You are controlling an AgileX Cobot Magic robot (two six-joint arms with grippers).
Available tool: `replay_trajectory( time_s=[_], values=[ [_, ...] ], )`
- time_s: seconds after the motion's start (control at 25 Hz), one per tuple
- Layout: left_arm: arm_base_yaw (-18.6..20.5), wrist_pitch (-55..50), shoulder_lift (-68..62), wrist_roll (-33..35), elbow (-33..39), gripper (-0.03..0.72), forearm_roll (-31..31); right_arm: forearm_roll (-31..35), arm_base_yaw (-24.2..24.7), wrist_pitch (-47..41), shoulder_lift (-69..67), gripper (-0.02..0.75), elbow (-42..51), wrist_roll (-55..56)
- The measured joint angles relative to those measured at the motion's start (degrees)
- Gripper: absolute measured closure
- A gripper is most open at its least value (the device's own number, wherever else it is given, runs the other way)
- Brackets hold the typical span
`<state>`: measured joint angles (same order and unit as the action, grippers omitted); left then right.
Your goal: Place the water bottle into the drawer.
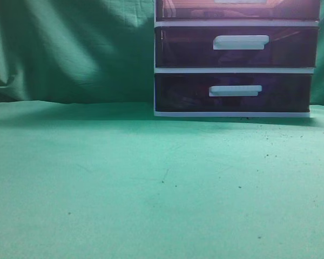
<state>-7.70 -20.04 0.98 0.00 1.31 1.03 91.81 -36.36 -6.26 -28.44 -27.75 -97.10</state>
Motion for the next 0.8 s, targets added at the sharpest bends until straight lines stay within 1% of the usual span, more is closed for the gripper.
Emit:
replay_trajectory(
  time_s=[0.04, 0.12, 0.16, 0.24, 0.32, 0.36, 0.44, 0.56, 0.64, 0.76, 0.8],
  values=[
    [0.0, -0.02, 0.0, 0.0, 0.0, 0.688, 0.0, -5.46, 1.67, -1.62, 1.26, 0.738, 0.24, 5.7],
    [0.0, -0.02, 0.0, 0.0, 0.0, 0.688, 0.0, -20.57, 6.02, -5.85, 4.02, 0.738, 0.59, 18.18],
    [0.0, -0.02, 0.0, 0.0, 0.0, 0.688, 0.0, -28.43, 8.47, -9.01, 5.56, 0.738, 0.71, 25.02],
    [0.0, -0.02, 0.0, 0.0, 0.0, 0.688, 0.0, -41.14, 13.63, -16.14, 8.38, 0.738, 0.96, 37.07],
    [0.0, -0.02, 0.0, 0.0, 0.0, 0.688, 0.0, -50.78, 19.57, -23.01, 11.27, 0.738, 1.35, 46.11],
    [0.0, -0.02, 0.0, 0.0, 0.0, 0.688, 0.0, -53.69, 22.94, -24.96, 12.53, 0.738, 1.96, 50.26],
    [0.0, -0.12, 0.0, 0.0, 0.0, 0.688, 0.0, -58.21, 29.52, -25.98, 15.49, 0.738, 3.98, 55.9],
    [0.0, -0.12, 0.0, 0.0, 0.0, 0.688, 0.0, -60.13, 36.58, -23.25, 19.89, 0.738, 9.19, 60.15],
    [0.0, -0.12, 0.0, 0.0, 0.0, 0.688, 0.0, -61.46, 38.18, -21.13, 22.53, 0.738, 13.32, 61.99],
    [0.0, -0.12, 0.0, 0.0, 0.0, 0.688, 0.0, -65.74, 38.4, -19.58, 25.79, 0.738, 18.49, 67.12],
    [0.0, -0.12, 0.0, 0.0, 0.0, 0.688, 0.0, -67.96, 38.4, -19.49, 26.54, 0.69, 20.01, 69.67]
  ],
)
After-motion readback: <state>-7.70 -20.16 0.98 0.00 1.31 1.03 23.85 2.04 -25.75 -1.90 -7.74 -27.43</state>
